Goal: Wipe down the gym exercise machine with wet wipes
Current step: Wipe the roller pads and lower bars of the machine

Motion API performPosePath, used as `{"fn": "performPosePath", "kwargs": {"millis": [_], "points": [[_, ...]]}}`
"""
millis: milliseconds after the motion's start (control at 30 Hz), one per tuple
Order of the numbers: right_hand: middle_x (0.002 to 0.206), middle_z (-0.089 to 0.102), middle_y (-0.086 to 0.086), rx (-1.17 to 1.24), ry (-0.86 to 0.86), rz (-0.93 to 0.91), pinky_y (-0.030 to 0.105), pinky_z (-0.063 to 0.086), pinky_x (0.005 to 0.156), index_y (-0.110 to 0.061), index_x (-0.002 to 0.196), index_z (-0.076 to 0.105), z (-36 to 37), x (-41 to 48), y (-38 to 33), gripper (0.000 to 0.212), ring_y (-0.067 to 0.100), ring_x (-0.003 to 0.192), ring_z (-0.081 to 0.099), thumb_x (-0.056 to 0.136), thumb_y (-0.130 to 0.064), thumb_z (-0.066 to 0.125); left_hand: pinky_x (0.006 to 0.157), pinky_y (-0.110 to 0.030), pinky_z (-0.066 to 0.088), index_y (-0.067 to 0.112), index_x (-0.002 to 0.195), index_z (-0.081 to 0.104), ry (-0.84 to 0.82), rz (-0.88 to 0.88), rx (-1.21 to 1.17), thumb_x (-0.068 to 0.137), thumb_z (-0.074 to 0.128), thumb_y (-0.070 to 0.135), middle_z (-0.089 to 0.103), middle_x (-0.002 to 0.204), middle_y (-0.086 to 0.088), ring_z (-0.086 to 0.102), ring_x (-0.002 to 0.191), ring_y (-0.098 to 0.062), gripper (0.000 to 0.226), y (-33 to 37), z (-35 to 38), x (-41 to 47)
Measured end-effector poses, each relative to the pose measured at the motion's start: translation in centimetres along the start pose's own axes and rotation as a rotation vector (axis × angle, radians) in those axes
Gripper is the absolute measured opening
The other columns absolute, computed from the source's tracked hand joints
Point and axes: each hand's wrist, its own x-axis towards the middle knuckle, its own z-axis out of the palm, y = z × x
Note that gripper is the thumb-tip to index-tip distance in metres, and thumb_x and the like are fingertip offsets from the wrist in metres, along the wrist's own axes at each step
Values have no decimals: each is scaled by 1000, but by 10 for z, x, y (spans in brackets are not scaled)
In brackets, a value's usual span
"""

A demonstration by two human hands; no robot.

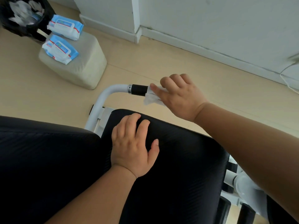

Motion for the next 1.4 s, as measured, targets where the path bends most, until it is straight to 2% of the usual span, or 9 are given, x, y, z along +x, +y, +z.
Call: {"fn": "performPosePath", "kwargs": {"millis": [133, 233, 333, 400, 467, 567, 767, 1167, 1400], "points": [[98, 60, 10, 100, 59, -94, 40, 43, 67, -13, 146, 54, -3, 22, -11, 52, 30, 76, 53, 96, -5, 45, 101, -54, 39, 14, 123, 54, -7, -4, 7, 82, 54, 48, 50, 135, -13, 46, 126, -38, 54, 1, -1, 0], [102, 67, 12, 157, 51, -91, 40, 47, 64, -14, 130, 67, -7, 21, -14, 41, 32, 76, 59, 102, -4, 41, 100, -53, 39, 14, 123, 53, -13, 3, 14, 82, 53, 48, 50, 135, -14, 46, 126, -38, 54, 1, -2, 0], [141, 60, 20, 137, -51, -116, 48, 53, 91, -7, 141, 59, -6, -7, -10, 41, 40, 114, 63, 103, -8, 44, 100, -53, 38, 13, 122, 56, -16, -4, 13, 83, 53, 48, 50, 135, -14, 46, 126, -38, 53, 2, -3, 0], [162, 34, 23, 102, -172, -132, 51, 40, 116, -4, 154, 41, -6, -26, -7, 51, 43, 144, 43, 103, -11, 44, 100, -53, 39, 12, 122, 57, -17, -7, 11, 83, 53, 48, 49, 135, -13, 46, 126, -38, 53, 2, -3, 0], [167, 20, 24, 59, -273, -137, 52, 27, 124, -3, 158, 31, -11, -29, -8, 55, 42, 152, 28, 104, -14, 37, 99, -54, 40, 12, 123, 56, -15, -4, 11, 83, 53, 48, 49, 135, -14, 46, 126, -38, 53, 2, -3, 0], [169, 11, 25, -15, -379, -164, 51, 23, 125, -2, 161, 17, -15, -14, -13, 61, 43, 154, 22, 101, -12, 17, 99, -53, 39, 12, 123, 56, -13, -4, 15, 82, 53, 48, 50, 135, -14, 47, 125, -38, 54, 1, -2, 0], [170, -16, 17, 68, -528, -232, 43, 21, 125, -10, 163, -9, -17, 38, -26, 65, 34, 159, 1, 105, -18, 19, 100, -52, 37, 13, 123, 56, -10, -9, 22, 82, 52, 48, 50, 135, -13, 46, 126, -38, 54, 2, -1, 0], [171, 2, 18, 14, -485, -211, 49, 20, 127, -7, 163, 11, -32, -27, 4, 65, 36, 158, 14, 99, -13, 14, 100, -54, 39, 13, 124, 54, -22, -3, 10, 83, 52, 48, 49, 135, -14, 45, 127, -38, 53, 0, -1, 0], [170, -22, 4, 183, -599, -195, 39, 22, 124, -19, 162, -18, -20, 60, -30, 73, 24, 160, -5, 102, -11, 23, 101, -54, 38, 13, 124, 54, -24, -3, 22, 84, 50, 49, 48, 134, -13, 45, 127, -37, 54, 1, -1, 0]]}}
